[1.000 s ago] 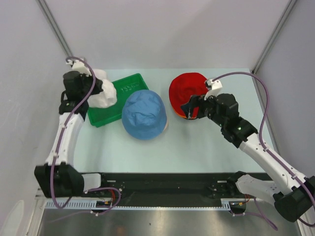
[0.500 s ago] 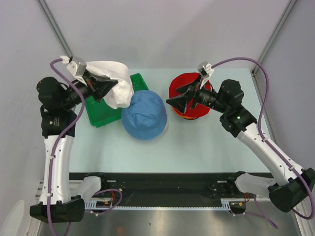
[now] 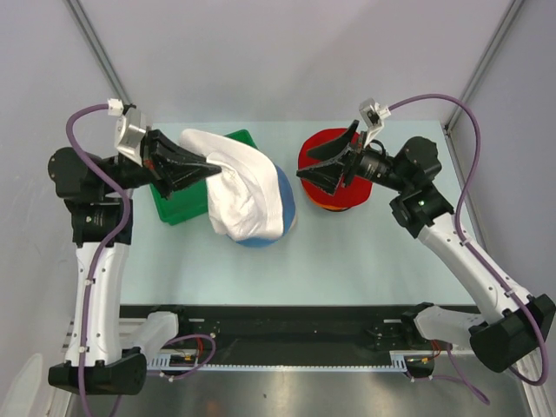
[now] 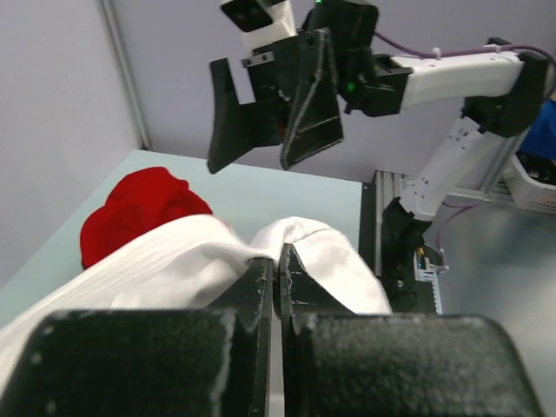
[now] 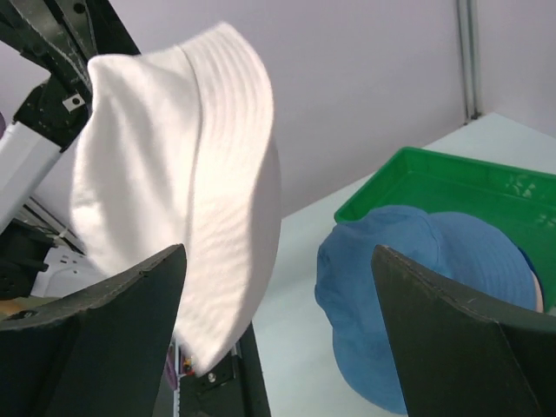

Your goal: Stack the hats

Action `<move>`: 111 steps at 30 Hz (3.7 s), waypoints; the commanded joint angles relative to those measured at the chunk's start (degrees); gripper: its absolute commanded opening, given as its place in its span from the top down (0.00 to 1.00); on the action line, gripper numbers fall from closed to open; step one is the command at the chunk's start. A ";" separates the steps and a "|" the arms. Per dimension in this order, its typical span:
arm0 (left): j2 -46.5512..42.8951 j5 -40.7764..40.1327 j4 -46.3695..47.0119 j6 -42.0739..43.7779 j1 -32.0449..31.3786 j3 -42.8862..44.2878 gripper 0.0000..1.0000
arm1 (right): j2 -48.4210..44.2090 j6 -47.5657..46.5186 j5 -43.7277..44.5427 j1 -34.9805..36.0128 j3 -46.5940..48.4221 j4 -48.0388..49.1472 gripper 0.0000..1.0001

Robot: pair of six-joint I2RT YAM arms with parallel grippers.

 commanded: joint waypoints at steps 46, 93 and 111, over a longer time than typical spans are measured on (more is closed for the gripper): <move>23.31 -35.86 -23.36 16.53 -17.56 19.99 1.00 | -0.61 19.34 -0.04 -15.39 -6.00 7.38 1.00; 47.66 -53.02 -15.98 8.45 -26.09 25.18 0.03 | 20.05 19.96 24.13 -32.01 -24.29 8.96 1.00; 62.86 -55.56 -18.97 8.71 -27.67 30.54 0.07 | 25.06 14.16 35.11 -25.60 -18.22 2.37 1.00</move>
